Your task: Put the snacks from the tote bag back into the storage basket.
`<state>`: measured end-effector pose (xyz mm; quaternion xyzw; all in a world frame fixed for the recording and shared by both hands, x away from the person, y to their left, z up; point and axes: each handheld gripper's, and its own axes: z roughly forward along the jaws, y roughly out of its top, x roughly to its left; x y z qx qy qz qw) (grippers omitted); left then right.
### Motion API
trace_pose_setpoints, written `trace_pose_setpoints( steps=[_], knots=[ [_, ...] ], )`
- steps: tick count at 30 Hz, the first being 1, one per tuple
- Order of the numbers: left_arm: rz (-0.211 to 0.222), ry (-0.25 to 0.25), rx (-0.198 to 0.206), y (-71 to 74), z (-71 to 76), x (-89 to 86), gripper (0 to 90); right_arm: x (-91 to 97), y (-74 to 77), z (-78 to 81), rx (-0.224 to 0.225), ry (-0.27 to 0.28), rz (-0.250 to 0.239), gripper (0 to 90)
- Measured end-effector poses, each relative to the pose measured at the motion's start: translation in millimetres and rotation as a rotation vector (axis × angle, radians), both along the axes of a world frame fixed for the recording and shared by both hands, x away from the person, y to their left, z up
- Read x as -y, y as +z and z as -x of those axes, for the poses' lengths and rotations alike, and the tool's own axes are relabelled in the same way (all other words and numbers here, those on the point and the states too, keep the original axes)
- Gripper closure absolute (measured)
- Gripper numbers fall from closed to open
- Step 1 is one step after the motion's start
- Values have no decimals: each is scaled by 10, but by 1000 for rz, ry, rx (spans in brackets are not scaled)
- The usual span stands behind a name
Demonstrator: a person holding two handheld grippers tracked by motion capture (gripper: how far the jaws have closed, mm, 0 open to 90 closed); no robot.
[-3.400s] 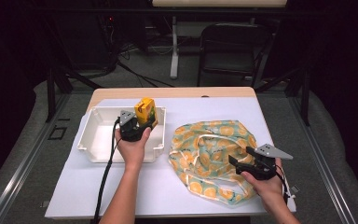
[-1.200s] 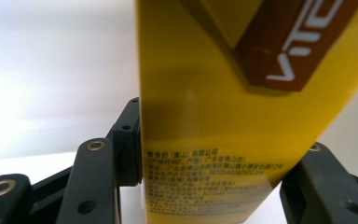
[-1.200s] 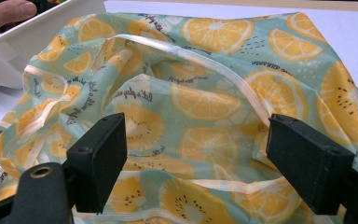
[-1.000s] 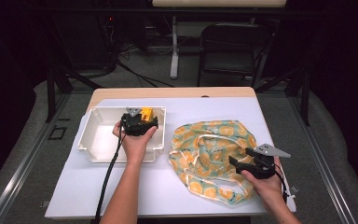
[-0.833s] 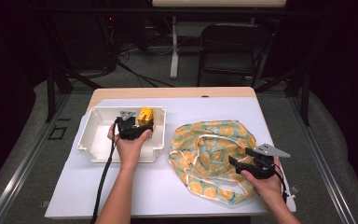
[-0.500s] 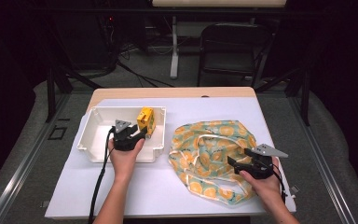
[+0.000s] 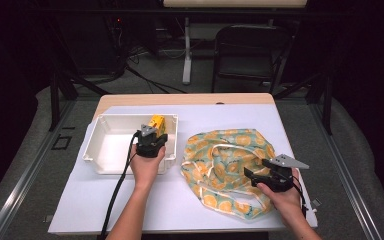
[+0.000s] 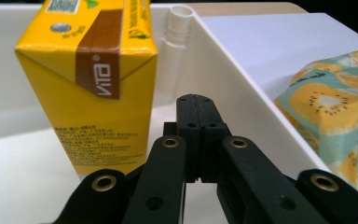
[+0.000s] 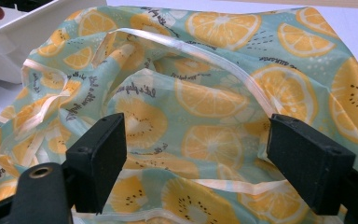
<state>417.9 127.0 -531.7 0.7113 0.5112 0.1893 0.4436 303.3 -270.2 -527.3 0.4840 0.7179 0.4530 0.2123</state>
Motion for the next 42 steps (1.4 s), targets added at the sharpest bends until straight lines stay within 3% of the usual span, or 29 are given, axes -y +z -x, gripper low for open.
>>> trace_pose_setpoints(
  steps=[1, 3, 7, 12, 24, 36, 42],
  knots=[
    [-17, 2, -5, -10, -13, -13, 900, -1, 1, 1, 0, 1, 1, 195],
    [-9, -4, -22, -21, -34, -47, 900, -8, 2, 3, 2, 1, -1, 196],
    [7, 10, -16, -24, -50, -82, 900, -15, 1, 4, 0, 5, 4, 196],
    [-4, 41, -21, -33, -75, -147, 900, -25, -8, 4, -5, 11, 11, 196],
    [59, 137, -59, -32, -196, -307, 900, -13, -4, 8, -3, 4, 8, 196],
    [55, 229, -91, -44, -304, -444, 900, -10, -3, 6, -4, 3, 4, 196],
    [52, 236, -100, -87, -324, -441, 900, -10, -1, 7, -2, 3, 4, 196]
  ],
)
